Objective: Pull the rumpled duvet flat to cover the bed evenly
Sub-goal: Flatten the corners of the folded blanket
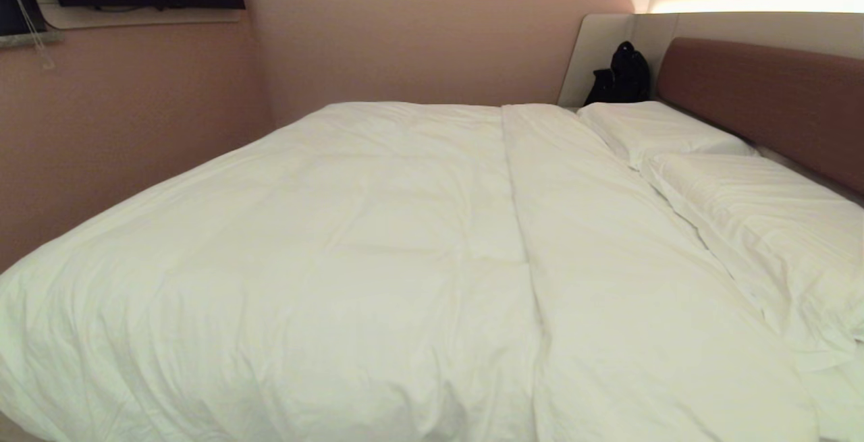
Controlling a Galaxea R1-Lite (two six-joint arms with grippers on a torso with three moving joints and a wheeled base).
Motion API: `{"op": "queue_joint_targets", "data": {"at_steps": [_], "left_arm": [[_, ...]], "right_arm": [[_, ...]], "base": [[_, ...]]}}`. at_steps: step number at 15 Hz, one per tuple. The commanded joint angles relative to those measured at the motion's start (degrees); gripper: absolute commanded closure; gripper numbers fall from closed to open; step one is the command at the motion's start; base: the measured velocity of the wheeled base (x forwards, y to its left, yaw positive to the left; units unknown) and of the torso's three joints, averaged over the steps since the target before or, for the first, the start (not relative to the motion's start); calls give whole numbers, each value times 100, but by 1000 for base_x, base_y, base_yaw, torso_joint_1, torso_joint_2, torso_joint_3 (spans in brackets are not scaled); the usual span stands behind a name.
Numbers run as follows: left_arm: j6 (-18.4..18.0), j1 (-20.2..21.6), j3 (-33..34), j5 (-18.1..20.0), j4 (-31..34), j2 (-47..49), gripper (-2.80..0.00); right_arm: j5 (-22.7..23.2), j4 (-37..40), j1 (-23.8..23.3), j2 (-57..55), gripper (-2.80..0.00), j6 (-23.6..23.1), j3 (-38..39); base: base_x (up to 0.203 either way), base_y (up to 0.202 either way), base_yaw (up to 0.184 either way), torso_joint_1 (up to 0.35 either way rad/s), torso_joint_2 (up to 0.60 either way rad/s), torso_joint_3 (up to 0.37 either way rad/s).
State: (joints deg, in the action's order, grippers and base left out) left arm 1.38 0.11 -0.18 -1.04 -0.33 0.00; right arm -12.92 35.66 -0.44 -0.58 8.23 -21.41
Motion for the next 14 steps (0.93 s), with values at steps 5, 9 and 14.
{"op": "queue_joint_targets", "data": {"at_steps": [5,9,14], "left_arm": [[3,5,1,-2,-2,0,0],[3,1,1,-2,-2,0,0],[-6,7,8,-2,-2,0,0]], "right_arm": [[334,-1900,0,58,0,-1111,107],[827,-2195,0,58,0,-1491,174],[1018,-2812,-1,58,0,-1488,836]], "base": [[0,0,0,0,0,0],[0,0,0,0,0,0],[0,0,0,0,0,0]]}}
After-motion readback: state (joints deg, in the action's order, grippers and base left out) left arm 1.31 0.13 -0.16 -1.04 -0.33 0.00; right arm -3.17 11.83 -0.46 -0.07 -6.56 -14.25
